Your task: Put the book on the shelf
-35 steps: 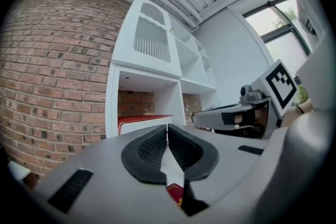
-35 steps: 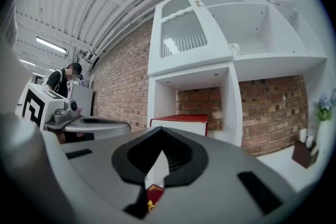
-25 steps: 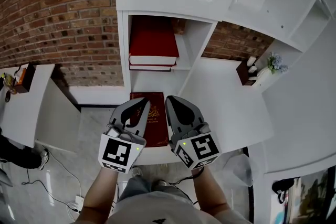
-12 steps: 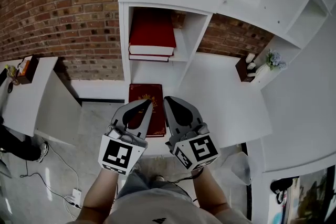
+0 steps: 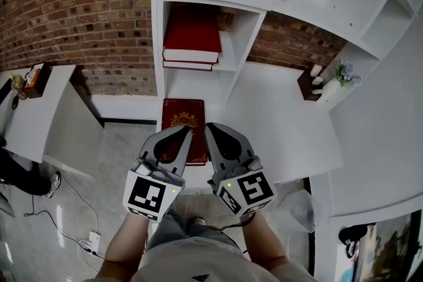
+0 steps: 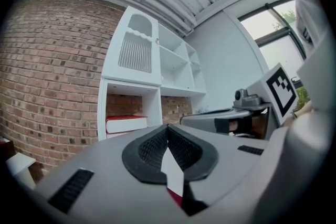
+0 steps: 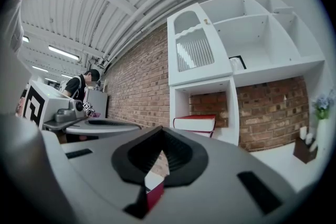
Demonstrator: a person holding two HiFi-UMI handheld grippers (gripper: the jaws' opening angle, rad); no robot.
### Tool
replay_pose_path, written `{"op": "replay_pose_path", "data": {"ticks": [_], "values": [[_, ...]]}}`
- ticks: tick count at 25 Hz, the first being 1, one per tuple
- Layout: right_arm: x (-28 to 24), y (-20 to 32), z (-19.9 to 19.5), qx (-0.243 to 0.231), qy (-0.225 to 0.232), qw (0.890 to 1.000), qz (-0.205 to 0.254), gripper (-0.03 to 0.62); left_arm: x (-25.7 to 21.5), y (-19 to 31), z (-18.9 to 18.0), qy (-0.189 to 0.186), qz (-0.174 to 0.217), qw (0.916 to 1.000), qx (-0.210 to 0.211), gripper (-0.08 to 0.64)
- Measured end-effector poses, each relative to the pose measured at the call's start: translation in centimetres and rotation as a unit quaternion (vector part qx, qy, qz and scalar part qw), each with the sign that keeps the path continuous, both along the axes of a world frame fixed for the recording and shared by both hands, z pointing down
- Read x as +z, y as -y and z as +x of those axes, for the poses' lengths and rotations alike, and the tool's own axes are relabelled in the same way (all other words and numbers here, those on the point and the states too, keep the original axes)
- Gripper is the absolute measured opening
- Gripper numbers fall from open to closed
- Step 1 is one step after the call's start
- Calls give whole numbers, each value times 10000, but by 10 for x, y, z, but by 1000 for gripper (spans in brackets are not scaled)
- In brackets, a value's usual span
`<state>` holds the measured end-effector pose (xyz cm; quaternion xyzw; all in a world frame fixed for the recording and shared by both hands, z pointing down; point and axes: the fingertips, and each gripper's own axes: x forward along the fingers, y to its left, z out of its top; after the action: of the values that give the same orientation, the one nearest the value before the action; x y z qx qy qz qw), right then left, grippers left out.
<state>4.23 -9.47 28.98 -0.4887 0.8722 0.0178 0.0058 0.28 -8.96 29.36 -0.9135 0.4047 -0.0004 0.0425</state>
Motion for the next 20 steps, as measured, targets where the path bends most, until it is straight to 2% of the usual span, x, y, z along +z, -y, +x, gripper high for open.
{"op": "replay_pose_path", "data": {"ticks": [20], "values": [[-4, -7, 3, -150, 6, 9999, 65, 9, -1, -4, 8, 2, 42, 10000, 9, 12]]}}
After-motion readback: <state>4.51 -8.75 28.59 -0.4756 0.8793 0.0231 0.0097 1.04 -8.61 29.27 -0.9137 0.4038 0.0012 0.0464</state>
